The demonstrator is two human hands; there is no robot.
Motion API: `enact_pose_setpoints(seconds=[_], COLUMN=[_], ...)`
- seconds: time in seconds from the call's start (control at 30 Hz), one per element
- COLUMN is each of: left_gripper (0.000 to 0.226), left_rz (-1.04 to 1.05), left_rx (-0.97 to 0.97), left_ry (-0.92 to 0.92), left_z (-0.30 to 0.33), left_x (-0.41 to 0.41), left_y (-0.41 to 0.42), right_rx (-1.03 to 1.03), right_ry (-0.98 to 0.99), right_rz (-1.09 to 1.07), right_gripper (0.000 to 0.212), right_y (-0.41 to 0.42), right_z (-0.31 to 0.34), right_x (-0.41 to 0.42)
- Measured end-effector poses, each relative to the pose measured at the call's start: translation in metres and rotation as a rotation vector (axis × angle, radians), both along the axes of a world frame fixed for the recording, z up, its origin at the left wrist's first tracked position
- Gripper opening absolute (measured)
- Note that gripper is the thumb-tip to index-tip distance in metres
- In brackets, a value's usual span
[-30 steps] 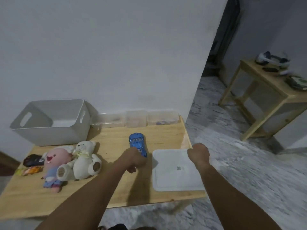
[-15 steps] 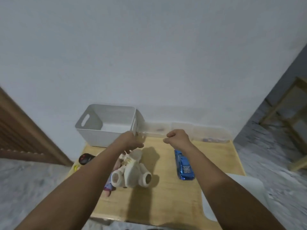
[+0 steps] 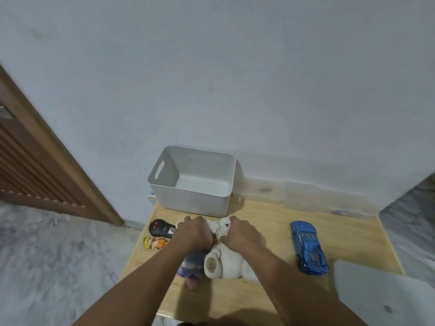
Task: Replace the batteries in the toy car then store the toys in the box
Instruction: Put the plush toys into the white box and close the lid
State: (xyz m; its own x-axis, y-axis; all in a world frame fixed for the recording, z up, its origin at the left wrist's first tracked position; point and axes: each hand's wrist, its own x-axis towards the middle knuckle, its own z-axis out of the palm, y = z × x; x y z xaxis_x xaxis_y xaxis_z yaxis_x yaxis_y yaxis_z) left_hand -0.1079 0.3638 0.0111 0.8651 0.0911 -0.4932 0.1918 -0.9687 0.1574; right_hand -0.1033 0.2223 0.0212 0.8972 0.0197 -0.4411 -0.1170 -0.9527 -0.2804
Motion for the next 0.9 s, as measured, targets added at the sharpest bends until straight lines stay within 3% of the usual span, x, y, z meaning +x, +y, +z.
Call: enact_pose_setpoints(seconds=[0.13,0.27,0.43,0.6,0.77,0.9], left_gripper=[0.055,0.061,0.064,0.043,0.058,0.061], left_rz=[0.094,0.049,-0.025,-0.159,-0.104,-0.042], left_rx=[-0.070,-0.135,-0.263,-0.350,-0.509,-0.579], left_ry=[-0.036,-0.039,0.246,0.354,0.285,0.079], left_z=[-0.002,0.008,0.053,0.111,0.168,0.203], left_x=[-0.009,-0.008,0.017,0.043,0.056,0.071], left_y=[0.000,0.010,0.028,0.042,0.073,0.096], right_rx=[-0.046,-0.004,0.069,0.394,0.685,0.774], right_ry=[-0.014,-0.009,0.089,0.380,0.306,0.117], right_rz=[-0.029,-0.029,-0.010,0.050,0.073,0.014], right_gripper=[0.061,0.064,0.068,0.027,0.012,0.042], right_y=[0.008,0.003,-0.014,-0.038,-0.048,-0.031], right_z=[-0.011,-0.004,0.023,0.064,0.110,0.141], right_x=[-0.003,0.003,0.028,0.055,0.067,0.089])
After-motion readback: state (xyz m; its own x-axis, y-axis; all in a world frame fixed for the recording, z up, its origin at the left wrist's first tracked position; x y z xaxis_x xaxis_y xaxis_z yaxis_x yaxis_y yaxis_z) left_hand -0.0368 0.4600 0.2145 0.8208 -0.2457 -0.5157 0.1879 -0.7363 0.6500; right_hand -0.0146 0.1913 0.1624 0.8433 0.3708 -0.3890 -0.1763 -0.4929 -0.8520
